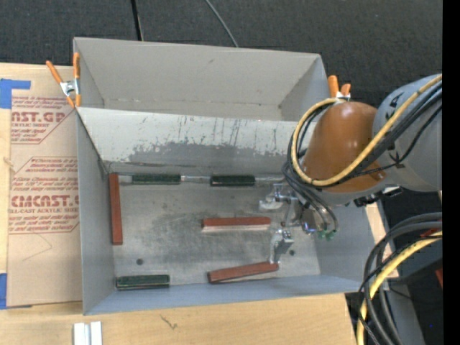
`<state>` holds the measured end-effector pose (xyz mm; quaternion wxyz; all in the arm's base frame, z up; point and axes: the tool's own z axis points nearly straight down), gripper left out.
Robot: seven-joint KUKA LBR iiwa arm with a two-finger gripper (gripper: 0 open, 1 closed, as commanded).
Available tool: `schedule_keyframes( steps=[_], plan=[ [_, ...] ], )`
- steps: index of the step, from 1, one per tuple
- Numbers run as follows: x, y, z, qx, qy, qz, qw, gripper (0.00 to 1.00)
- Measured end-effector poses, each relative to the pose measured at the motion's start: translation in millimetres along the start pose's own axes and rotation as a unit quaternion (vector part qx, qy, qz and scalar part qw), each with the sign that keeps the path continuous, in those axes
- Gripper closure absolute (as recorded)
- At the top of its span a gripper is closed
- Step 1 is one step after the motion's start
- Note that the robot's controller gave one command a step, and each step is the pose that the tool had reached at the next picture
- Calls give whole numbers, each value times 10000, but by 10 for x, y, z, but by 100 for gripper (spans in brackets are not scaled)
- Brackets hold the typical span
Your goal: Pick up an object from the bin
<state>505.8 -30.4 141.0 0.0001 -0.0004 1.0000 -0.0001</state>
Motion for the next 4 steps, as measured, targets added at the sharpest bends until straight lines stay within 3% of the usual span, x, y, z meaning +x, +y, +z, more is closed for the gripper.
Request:
schedule_keyframes(
  steps=[1, 2, 3, 4],
  plan=[
    [0, 0, 0, 0, 0, 0, 10000, 0],
    [-510, 236, 639, 1, -104, -472, 9988, 100],
    [-510, 236, 639, 1, -104, -472, 9988, 100],
    [-508, 155, -666, 1, -16, -445, 9990, 100]
  ],
)
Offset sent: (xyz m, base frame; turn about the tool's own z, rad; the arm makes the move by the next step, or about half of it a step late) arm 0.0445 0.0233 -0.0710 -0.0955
